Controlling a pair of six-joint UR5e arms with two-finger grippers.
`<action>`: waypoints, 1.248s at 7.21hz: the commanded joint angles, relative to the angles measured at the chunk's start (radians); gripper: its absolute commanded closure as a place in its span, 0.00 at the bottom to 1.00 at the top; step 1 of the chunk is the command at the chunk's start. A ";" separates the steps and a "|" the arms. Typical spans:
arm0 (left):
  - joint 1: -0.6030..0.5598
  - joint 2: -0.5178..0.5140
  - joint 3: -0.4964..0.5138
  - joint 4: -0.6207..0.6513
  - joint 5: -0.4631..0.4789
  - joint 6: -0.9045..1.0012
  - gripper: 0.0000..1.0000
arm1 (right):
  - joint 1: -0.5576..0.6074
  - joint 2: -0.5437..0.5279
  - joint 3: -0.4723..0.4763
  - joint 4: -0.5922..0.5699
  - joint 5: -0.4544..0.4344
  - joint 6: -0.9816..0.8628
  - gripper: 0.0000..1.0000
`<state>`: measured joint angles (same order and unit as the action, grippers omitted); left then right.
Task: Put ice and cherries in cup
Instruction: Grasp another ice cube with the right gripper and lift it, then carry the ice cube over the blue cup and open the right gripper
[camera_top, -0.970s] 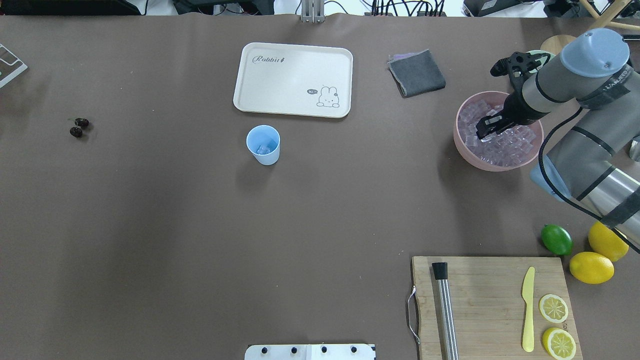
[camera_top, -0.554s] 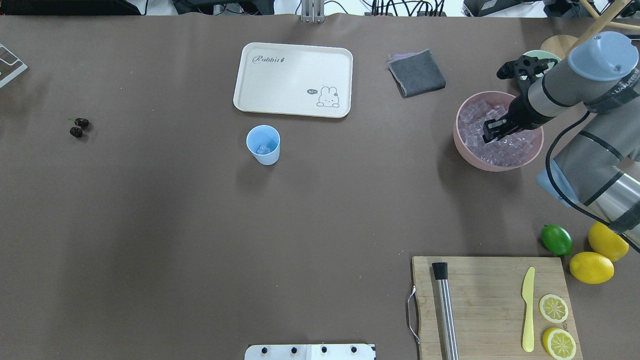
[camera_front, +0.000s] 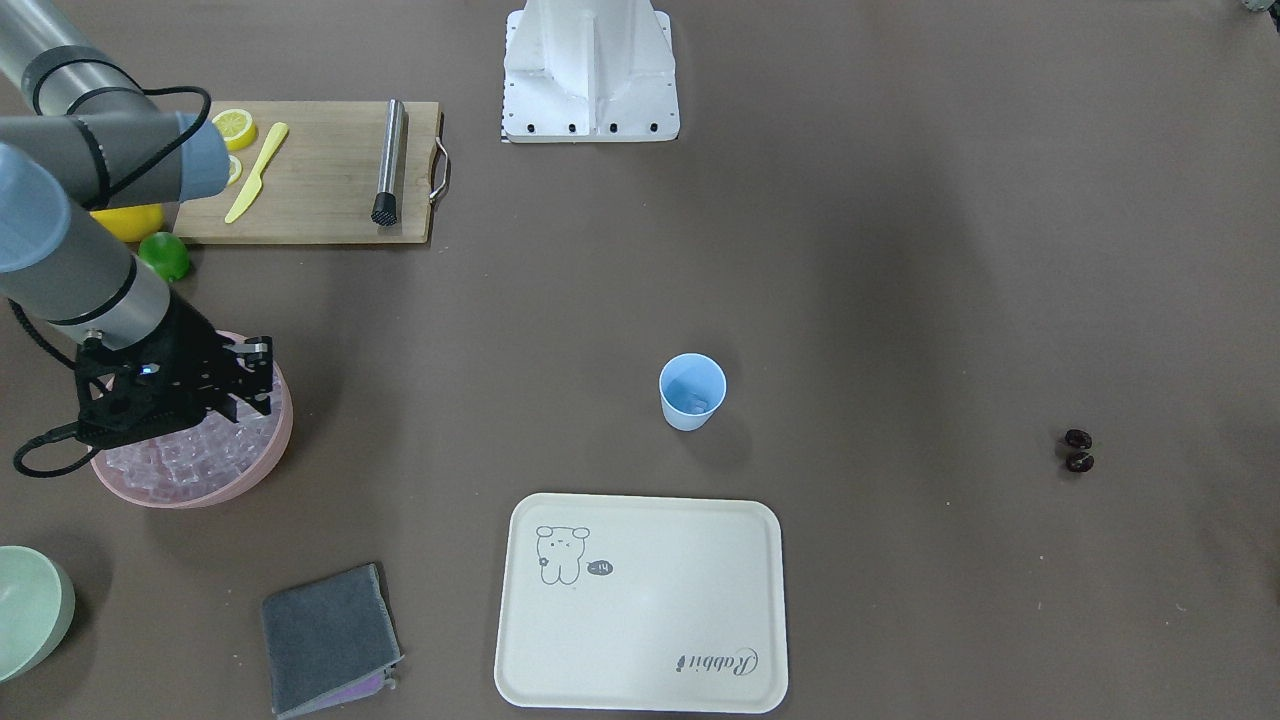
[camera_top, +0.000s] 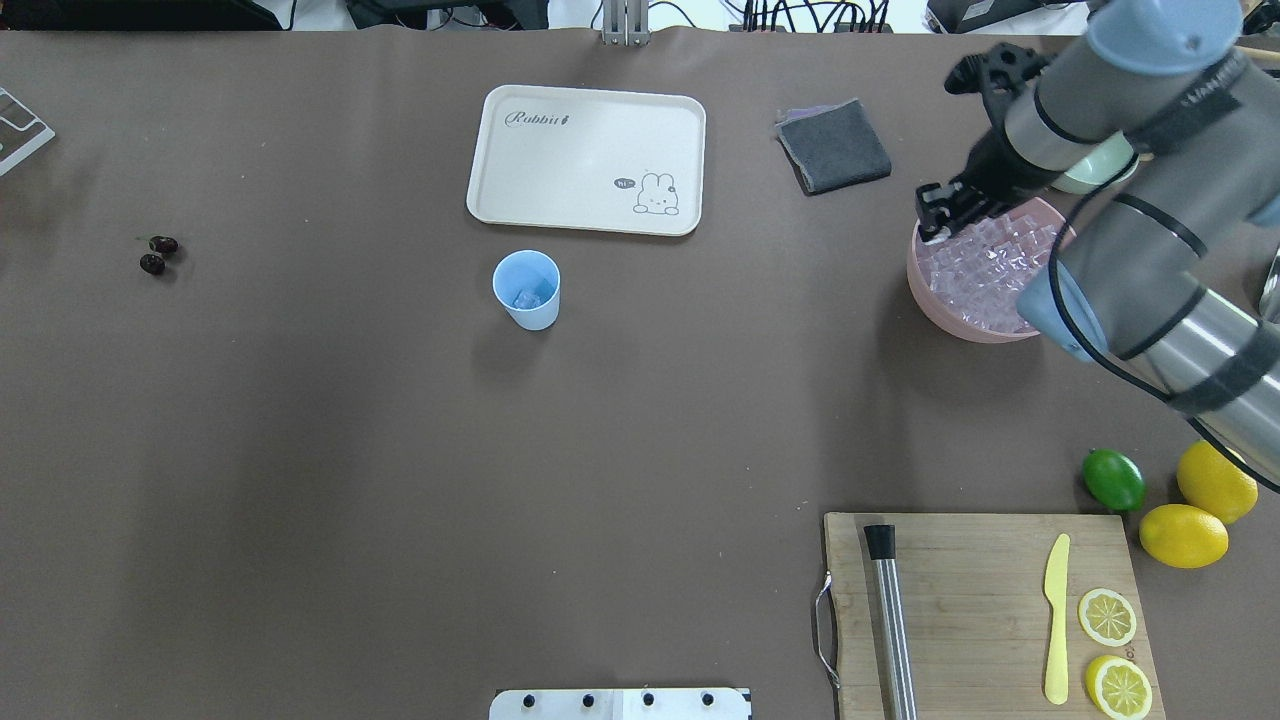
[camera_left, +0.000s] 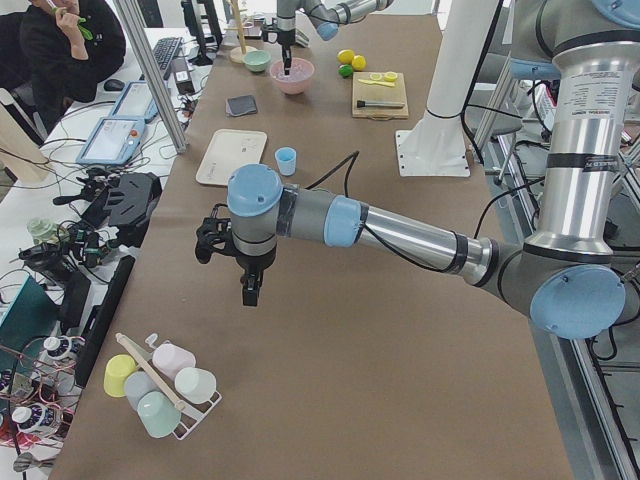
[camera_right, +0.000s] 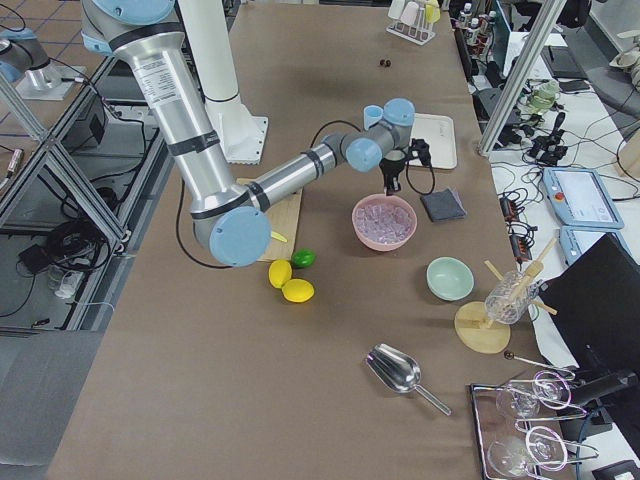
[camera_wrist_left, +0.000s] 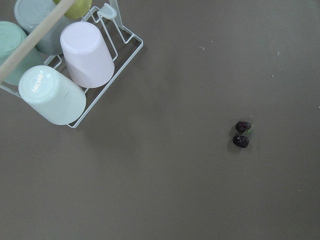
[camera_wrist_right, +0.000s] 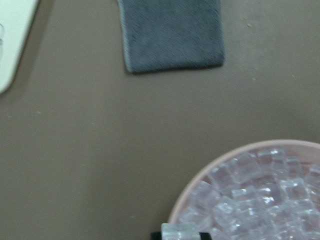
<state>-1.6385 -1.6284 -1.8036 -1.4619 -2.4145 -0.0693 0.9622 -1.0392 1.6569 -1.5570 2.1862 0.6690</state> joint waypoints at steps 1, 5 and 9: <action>0.000 -0.005 0.000 0.000 0.000 -0.001 0.02 | -0.081 0.297 -0.037 -0.238 -0.032 0.227 0.78; 0.000 0.002 -0.016 -0.003 0.000 -0.001 0.02 | -0.365 0.662 -0.523 0.051 -0.352 0.570 0.77; -0.001 0.007 -0.008 -0.003 0.000 0.000 0.02 | -0.418 0.651 -0.534 0.106 -0.436 0.561 0.37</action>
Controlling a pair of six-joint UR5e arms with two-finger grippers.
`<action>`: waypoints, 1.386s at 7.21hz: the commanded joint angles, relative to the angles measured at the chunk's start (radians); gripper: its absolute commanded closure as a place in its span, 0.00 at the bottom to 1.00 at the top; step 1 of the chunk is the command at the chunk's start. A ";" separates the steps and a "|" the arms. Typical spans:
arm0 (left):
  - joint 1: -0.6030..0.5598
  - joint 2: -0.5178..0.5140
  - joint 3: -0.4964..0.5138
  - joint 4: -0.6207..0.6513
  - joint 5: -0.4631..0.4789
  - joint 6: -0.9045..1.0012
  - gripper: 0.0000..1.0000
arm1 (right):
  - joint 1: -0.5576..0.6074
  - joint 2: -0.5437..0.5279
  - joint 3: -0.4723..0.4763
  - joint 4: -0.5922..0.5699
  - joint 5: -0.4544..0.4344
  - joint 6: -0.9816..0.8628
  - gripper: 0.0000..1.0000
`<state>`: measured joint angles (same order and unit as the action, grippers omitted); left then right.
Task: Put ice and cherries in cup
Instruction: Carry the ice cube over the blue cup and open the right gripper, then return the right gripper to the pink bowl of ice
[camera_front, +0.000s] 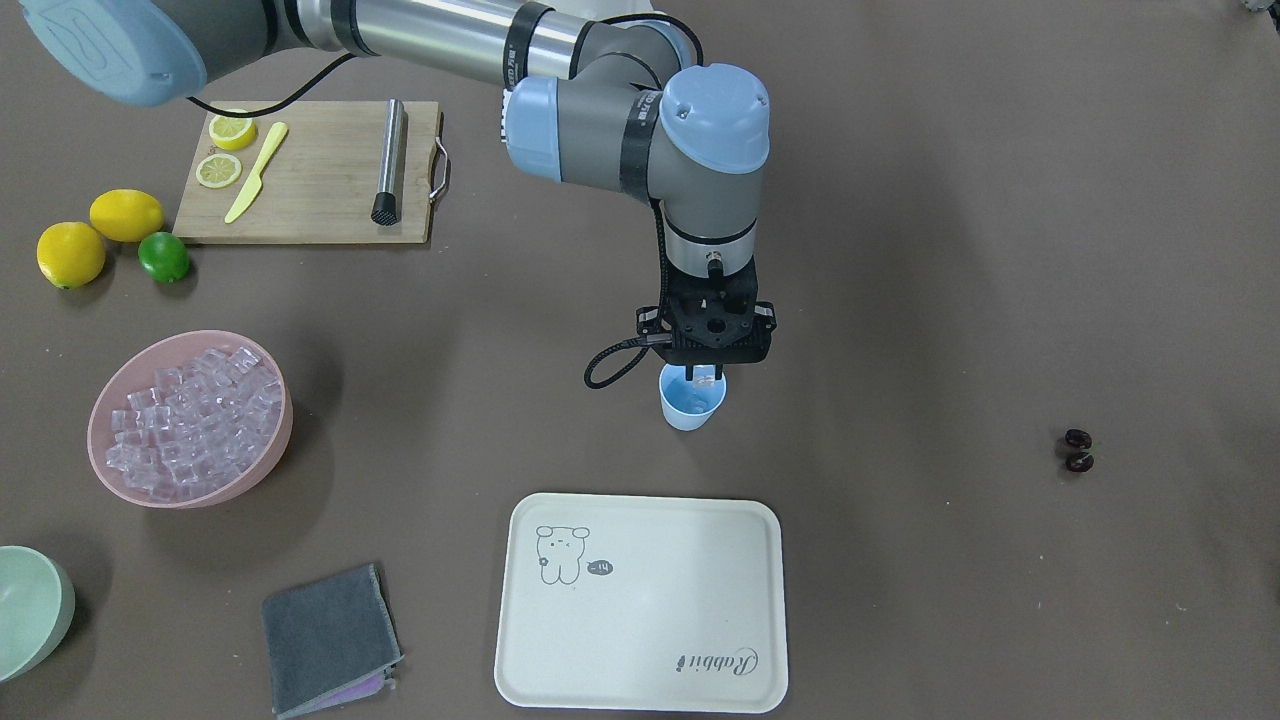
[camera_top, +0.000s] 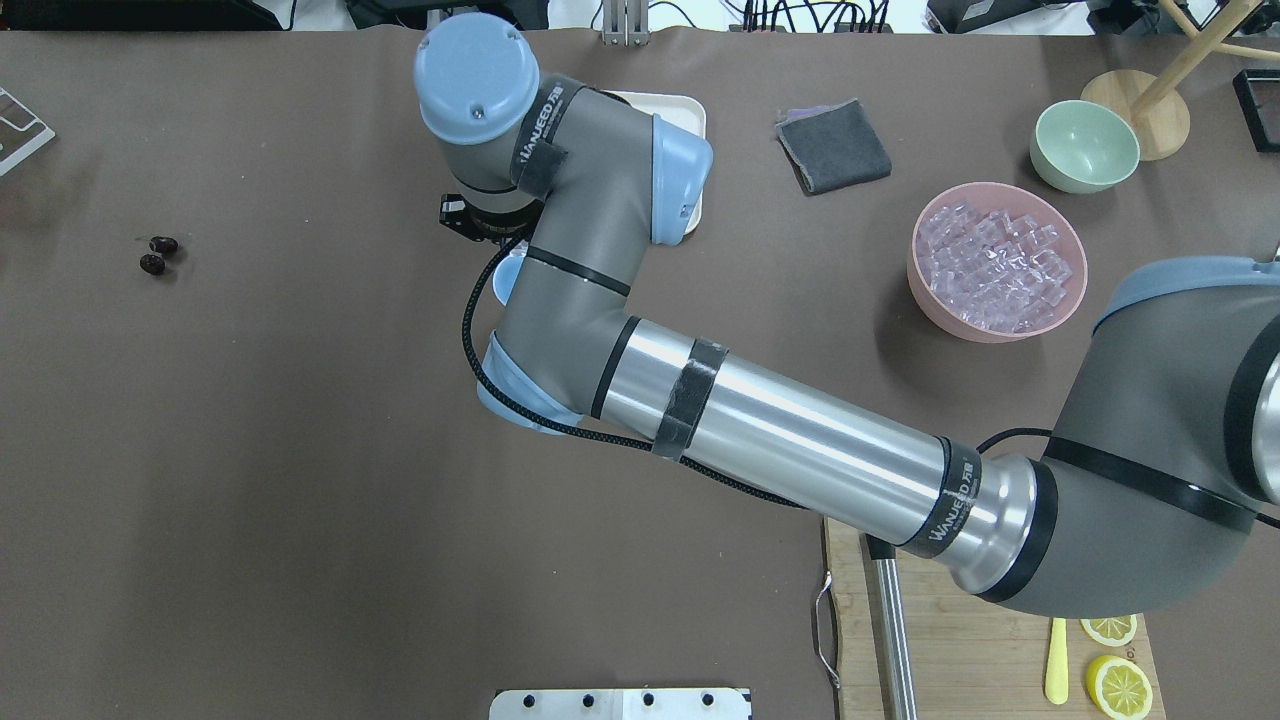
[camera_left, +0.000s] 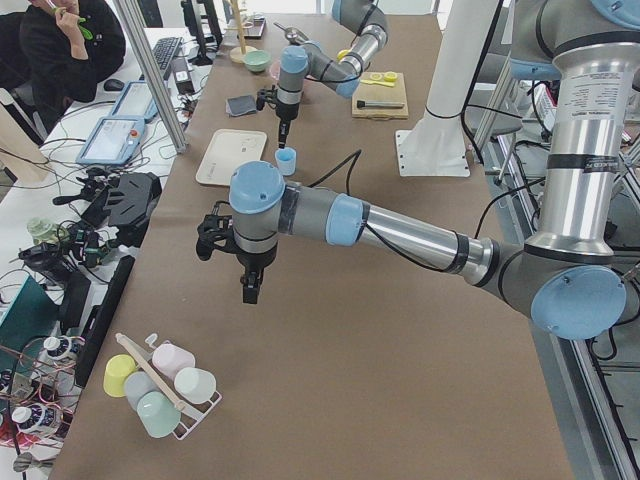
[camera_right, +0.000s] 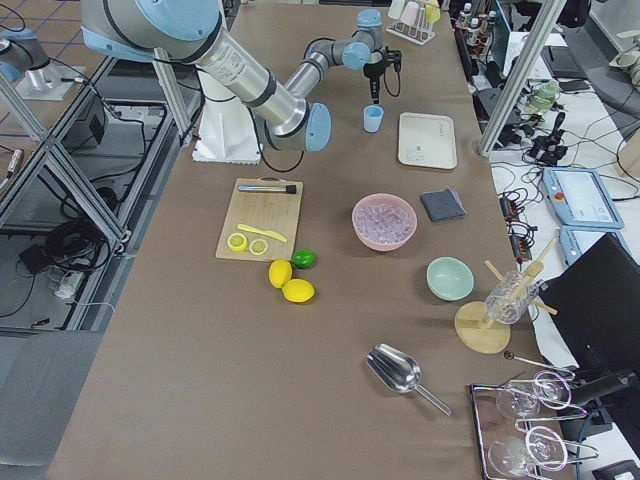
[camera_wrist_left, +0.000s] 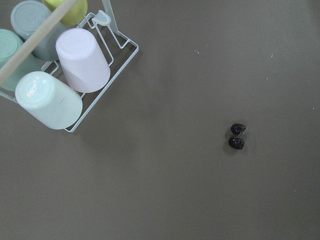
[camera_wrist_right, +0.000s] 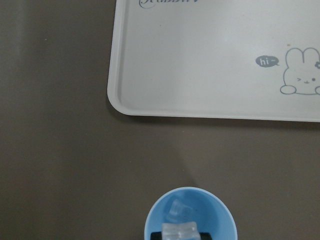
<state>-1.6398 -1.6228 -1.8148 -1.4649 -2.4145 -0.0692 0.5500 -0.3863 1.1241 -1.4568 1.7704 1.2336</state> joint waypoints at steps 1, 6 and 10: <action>0.000 0.001 0.003 0.000 0.000 0.000 0.02 | -0.005 -0.002 0.006 0.006 -0.051 -0.019 0.01; 0.000 0.001 0.000 0.000 0.000 0.000 0.02 | 0.186 -0.571 0.542 -0.072 0.115 -0.372 0.01; 0.000 0.001 -0.008 0.000 -0.002 0.000 0.02 | 0.349 -0.868 0.681 -0.125 0.158 -0.795 0.05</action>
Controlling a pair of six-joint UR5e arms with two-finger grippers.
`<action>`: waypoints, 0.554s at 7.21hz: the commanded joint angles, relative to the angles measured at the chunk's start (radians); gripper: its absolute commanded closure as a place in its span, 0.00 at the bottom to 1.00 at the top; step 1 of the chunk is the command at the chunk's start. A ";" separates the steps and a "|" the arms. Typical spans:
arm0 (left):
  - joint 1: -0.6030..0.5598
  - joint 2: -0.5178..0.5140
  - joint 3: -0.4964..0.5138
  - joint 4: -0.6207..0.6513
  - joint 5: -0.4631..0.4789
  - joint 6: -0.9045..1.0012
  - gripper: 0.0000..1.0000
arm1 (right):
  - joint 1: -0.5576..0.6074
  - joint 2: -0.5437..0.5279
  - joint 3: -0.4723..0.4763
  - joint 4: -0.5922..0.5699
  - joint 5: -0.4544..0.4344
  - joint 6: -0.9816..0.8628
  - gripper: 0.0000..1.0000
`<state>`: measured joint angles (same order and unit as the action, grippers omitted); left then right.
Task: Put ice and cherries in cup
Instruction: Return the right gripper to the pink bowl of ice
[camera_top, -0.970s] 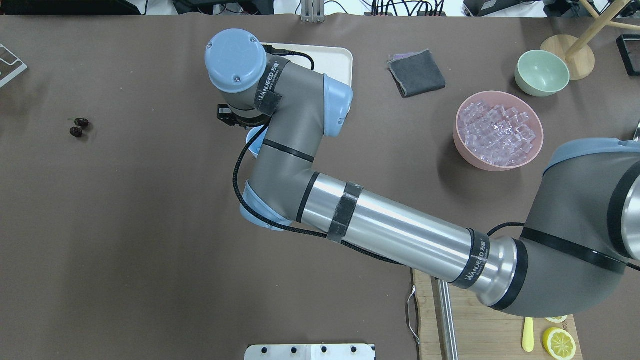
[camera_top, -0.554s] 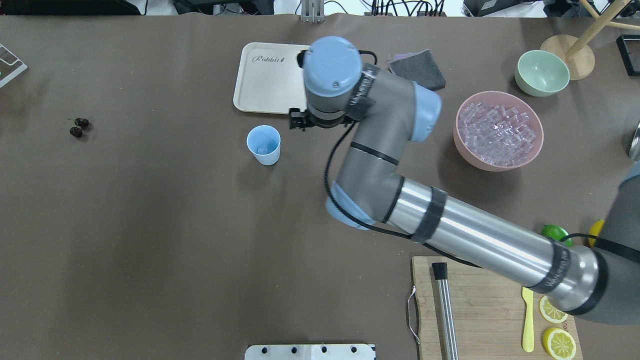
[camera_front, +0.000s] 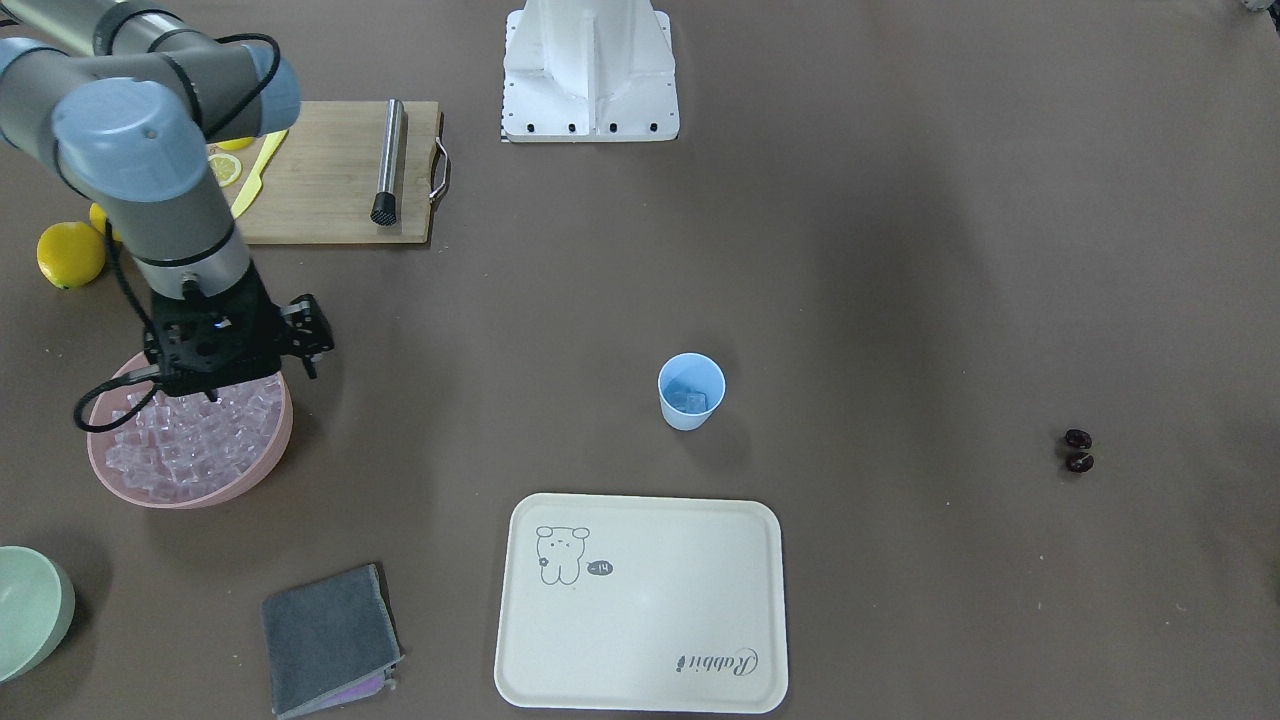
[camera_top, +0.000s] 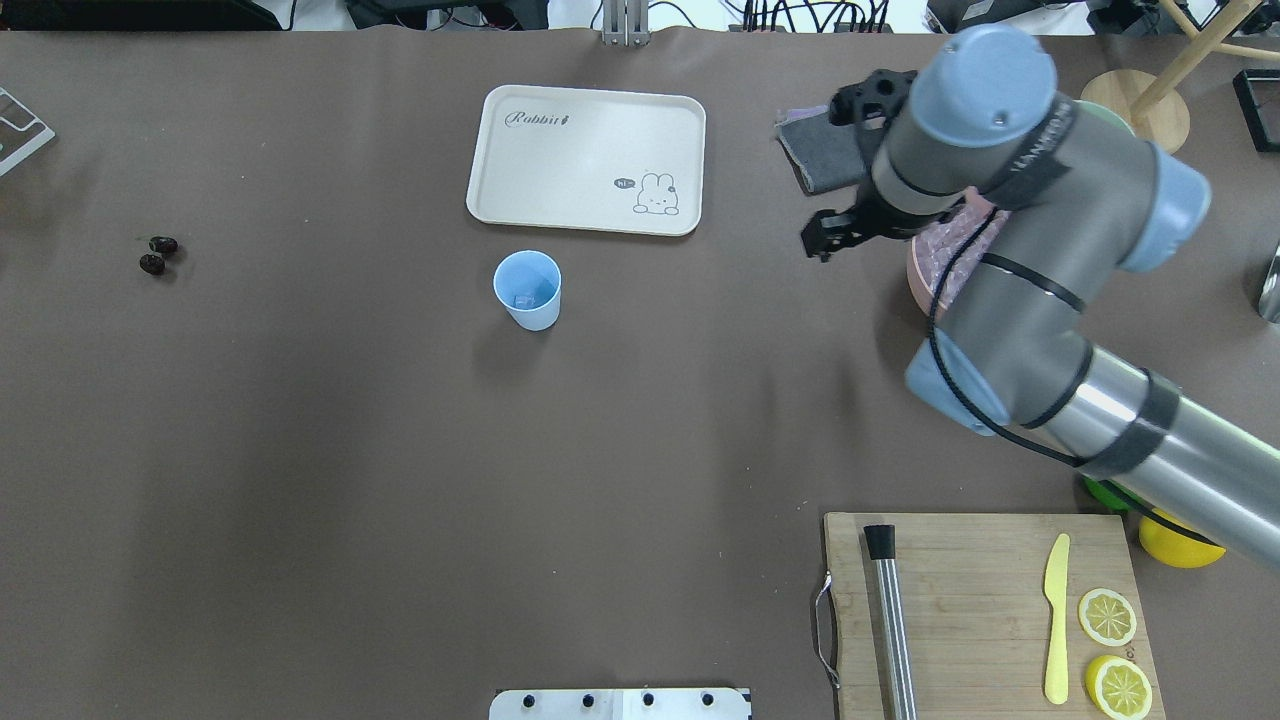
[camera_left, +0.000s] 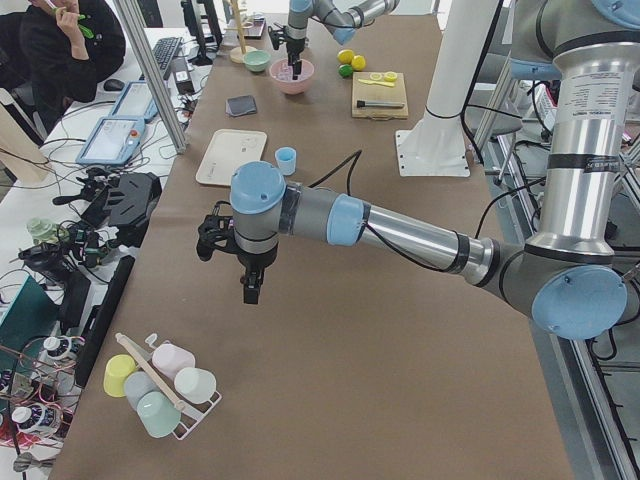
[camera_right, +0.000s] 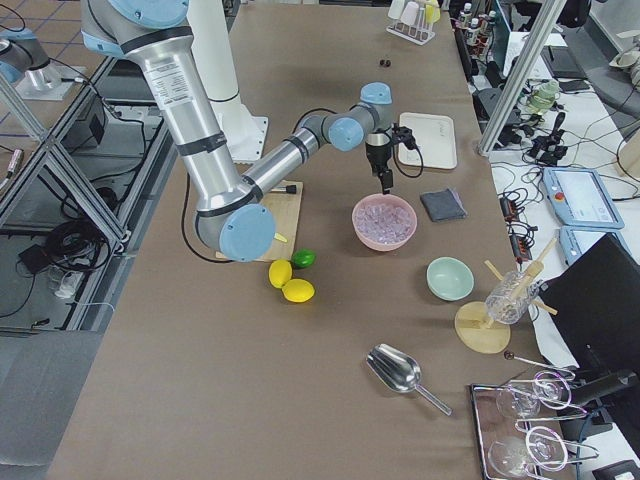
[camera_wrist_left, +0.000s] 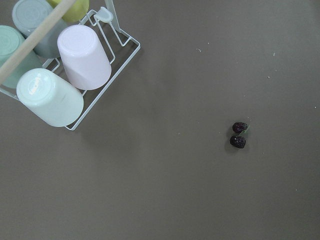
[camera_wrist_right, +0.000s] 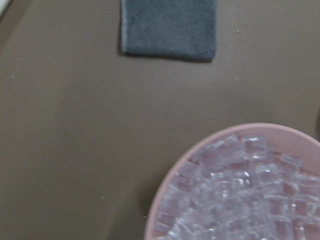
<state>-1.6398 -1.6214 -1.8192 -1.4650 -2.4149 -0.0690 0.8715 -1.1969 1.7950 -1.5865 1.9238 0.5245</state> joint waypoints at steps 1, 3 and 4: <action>0.000 -0.001 0.000 0.000 0.000 0.000 0.02 | 0.024 -0.049 0.000 0.002 0.009 -0.068 0.07; 0.000 -0.002 -0.003 0.000 0.000 0.000 0.02 | 0.023 -0.015 -0.021 0.003 0.038 0.128 0.21; 0.000 -0.002 -0.006 0.000 0.000 0.000 0.02 | 0.030 -0.010 -0.040 0.019 0.066 0.188 0.21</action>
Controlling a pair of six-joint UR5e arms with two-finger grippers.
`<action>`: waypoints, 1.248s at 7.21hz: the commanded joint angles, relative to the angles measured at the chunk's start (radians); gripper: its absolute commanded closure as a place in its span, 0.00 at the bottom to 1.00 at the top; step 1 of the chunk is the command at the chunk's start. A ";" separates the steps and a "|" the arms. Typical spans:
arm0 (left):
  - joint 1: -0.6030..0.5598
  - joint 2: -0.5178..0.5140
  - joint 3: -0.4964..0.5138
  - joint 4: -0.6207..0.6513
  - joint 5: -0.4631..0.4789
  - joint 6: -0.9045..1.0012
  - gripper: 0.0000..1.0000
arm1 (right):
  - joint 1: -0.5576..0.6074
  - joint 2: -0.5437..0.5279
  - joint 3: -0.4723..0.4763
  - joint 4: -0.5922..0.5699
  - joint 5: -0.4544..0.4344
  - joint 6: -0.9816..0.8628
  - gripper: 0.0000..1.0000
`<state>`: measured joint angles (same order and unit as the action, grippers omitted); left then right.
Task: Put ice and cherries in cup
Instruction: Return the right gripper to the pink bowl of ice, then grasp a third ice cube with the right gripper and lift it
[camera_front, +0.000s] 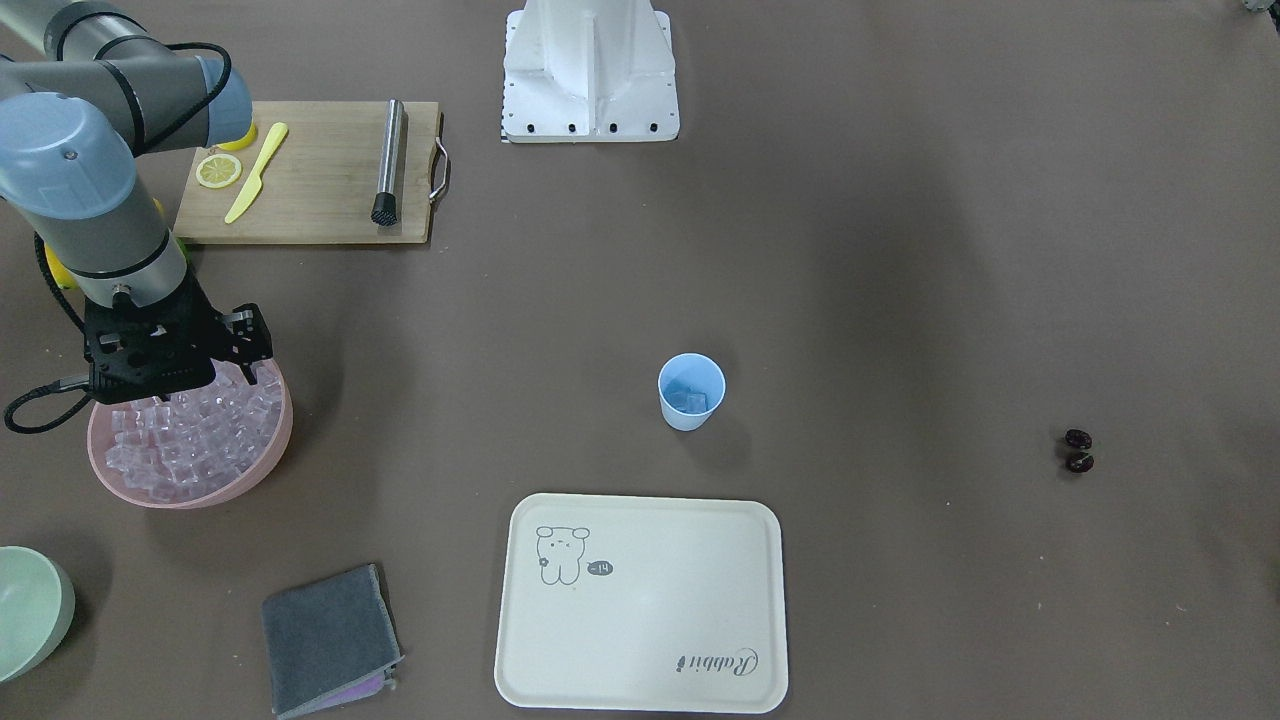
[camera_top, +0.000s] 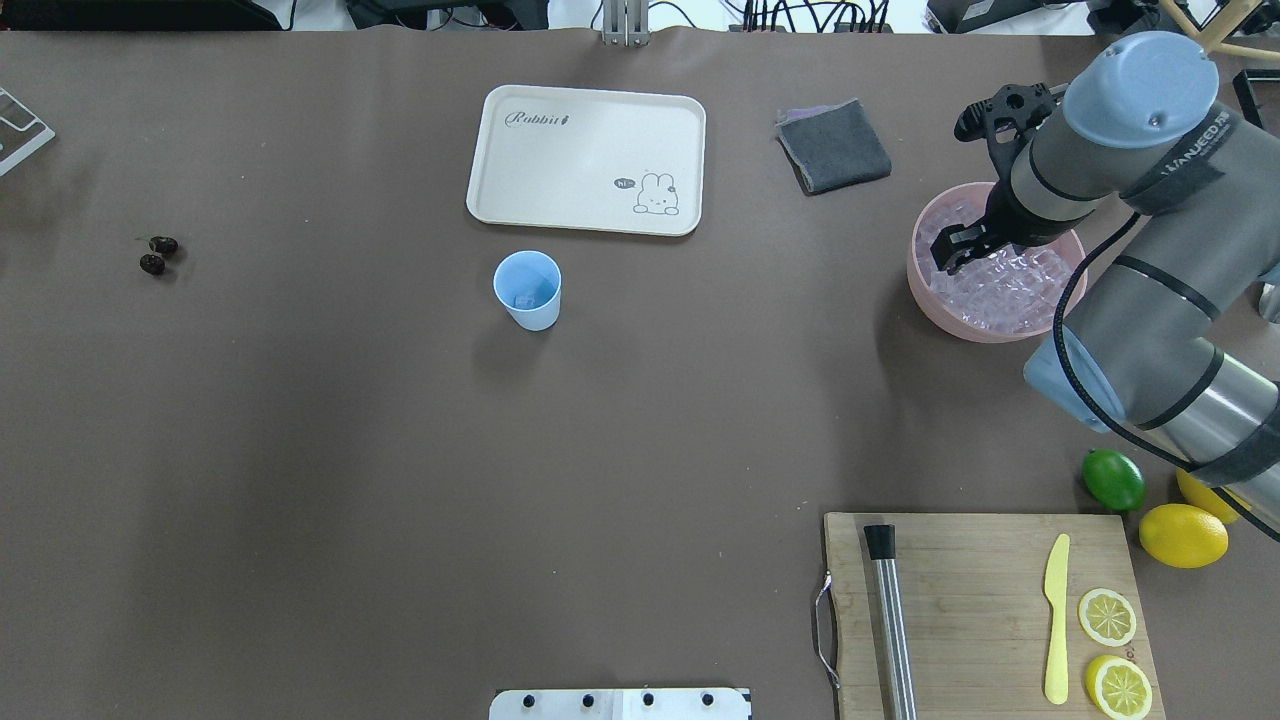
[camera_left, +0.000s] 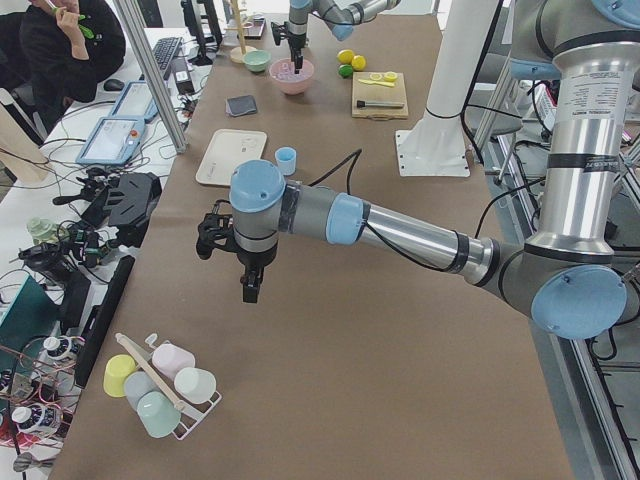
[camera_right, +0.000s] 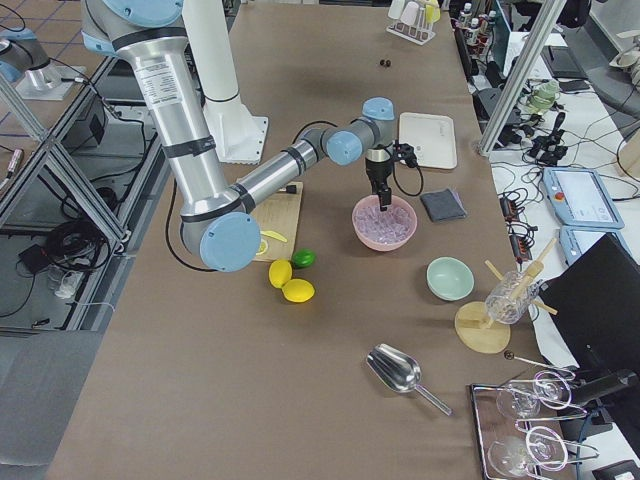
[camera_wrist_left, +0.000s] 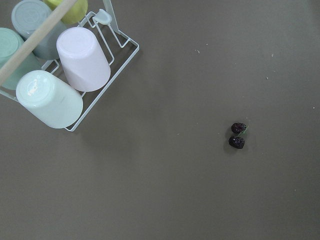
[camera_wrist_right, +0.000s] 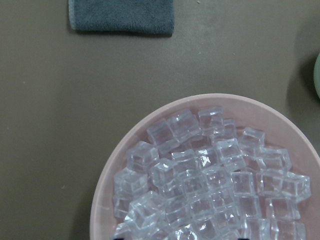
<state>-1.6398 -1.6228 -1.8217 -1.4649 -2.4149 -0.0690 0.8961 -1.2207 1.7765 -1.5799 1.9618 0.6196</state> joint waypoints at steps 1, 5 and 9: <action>0.000 0.000 -0.002 0.000 0.000 0.000 0.02 | 0.021 -0.018 -0.034 0.097 0.058 0.224 0.26; 0.000 0.000 -0.011 0.000 -0.001 0.000 0.02 | 0.007 -0.051 -0.173 0.417 0.051 0.535 0.25; 0.002 -0.005 -0.018 0.000 0.000 -0.002 0.02 | -0.006 -0.062 -0.166 0.449 0.087 0.482 0.34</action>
<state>-1.6386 -1.6257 -1.8372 -1.4649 -2.4147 -0.0705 0.8925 -1.2779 1.6080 -1.1414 2.0329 1.1133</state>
